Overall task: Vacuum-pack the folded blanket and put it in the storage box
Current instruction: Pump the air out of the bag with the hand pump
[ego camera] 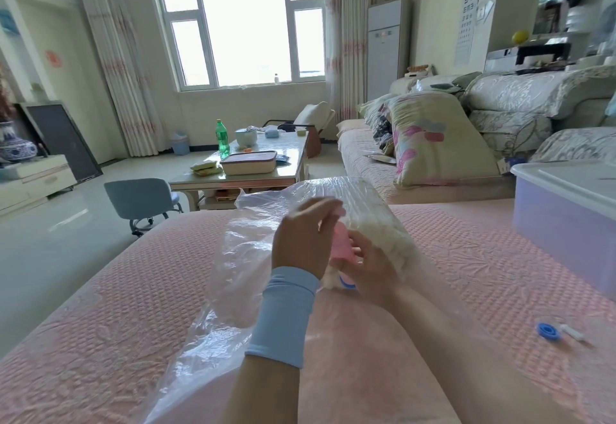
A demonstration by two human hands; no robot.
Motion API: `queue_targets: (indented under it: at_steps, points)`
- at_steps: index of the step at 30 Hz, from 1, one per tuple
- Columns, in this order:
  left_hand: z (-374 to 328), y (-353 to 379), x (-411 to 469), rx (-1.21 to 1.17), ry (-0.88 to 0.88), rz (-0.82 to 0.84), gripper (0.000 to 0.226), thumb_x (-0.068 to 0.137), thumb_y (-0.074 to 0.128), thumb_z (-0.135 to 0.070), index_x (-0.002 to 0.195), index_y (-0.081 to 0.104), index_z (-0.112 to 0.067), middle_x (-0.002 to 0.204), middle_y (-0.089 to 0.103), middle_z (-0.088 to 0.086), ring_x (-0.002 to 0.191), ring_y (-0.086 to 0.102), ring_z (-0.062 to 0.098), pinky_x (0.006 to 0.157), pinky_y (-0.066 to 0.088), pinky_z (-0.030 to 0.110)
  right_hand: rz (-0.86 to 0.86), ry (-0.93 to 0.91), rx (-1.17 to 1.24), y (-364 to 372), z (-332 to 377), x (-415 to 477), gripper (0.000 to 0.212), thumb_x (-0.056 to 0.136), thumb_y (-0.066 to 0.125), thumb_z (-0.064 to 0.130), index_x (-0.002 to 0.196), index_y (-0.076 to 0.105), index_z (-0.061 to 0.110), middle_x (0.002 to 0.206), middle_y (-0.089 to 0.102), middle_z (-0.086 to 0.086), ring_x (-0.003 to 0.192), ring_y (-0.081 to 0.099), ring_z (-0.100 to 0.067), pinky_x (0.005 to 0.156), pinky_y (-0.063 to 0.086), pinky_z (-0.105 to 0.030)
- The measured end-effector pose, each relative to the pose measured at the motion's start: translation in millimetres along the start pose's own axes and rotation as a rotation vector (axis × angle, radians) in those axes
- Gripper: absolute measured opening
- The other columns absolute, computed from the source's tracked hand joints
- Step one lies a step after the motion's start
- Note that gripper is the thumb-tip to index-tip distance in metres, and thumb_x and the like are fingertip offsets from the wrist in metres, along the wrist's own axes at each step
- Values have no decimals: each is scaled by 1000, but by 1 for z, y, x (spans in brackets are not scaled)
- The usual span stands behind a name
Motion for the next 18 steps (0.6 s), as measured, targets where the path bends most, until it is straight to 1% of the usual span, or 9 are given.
queue_targets:
  at_steps: [3,5,6,8,11,13,15,16,18]
  points:
    - [-17,-23,21,10,231,-352,16,92,60,-13,98,75,-15,113,69,-3,104,65,15,92,51,25,4,1,-2,-1,-3,1,46,62,73,55,104,56,66,99,71,17,90,65,2,88,57,-40]
    - [-21,-31,28,27,306,-514,20,93,57,-14,105,73,-14,116,67,-4,111,63,16,98,45,21,11,-1,-17,0,-4,2,47,62,73,55,103,55,68,98,70,22,90,63,6,89,55,-37]
    - [-21,-29,27,31,309,-527,20,93,58,-12,106,73,-14,117,65,-6,113,62,17,100,44,20,12,-3,-25,1,-4,2,47,62,73,54,103,54,69,97,70,23,90,63,7,89,55,-36]
    - [-14,-15,15,65,246,-414,19,91,60,-6,103,73,-12,118,66,-2,112,62,18,99,45,22,9,-2,-33,1,-3,2,47,61,71,55,103,54,68,98,70,22,90,63,4,90,55,-38]
    - [4,10,-8,24,5,-2,21,89,62,-2,101,75,-13,116,68,1,105,64,17,95,50,28,9,2,-22,0,-3,2,46,61,70,54,104,56,64,96,71,20,89,66,1,89,55,-42]
    - [11,15,-13,-1,-105,145,20,89,62,-6,98,76,-15,111,69,-4,99,65,18,88,52,31,17,4,-19,0,-2,1,46,61,69,55,104,55,65,96,72,20,90,66,1,89,56,-43]
    - [4,7,-6,30,-49,79,17,90,61,-10,96,76,-17,110,70,-6,96,65,17,84,54,33,13,4,-18,-1,-3,1,47,62,70,56,105,55,66,98,72,19,93,66,-1,89,55,-45]
    - [-3,0,0,46,37,-23,16,91,61,-10,96,75,-17,111,70,-5,98,65,16,86,55,31,9,1,-16,-2,-4,2,47,62,71,56,105,54,67,99,72,19,93,66,-1,89,56,-45]
    - [-17,-18,14,61,207,-287,18,93,57,-12,100,73,-15,114,69,-3,105,64,16,93,50,21,12,1,-15,-2,-6,4,48,62,72,56,106,54,67,99,71,21,92,65,0,89,56,-44]
Point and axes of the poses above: each hand's wrist, its own x-axis towards the middle knuckle, its own y-axis out of the palm, z = x × y, the point moved 1 cm from there along x, towards the middle knuckle
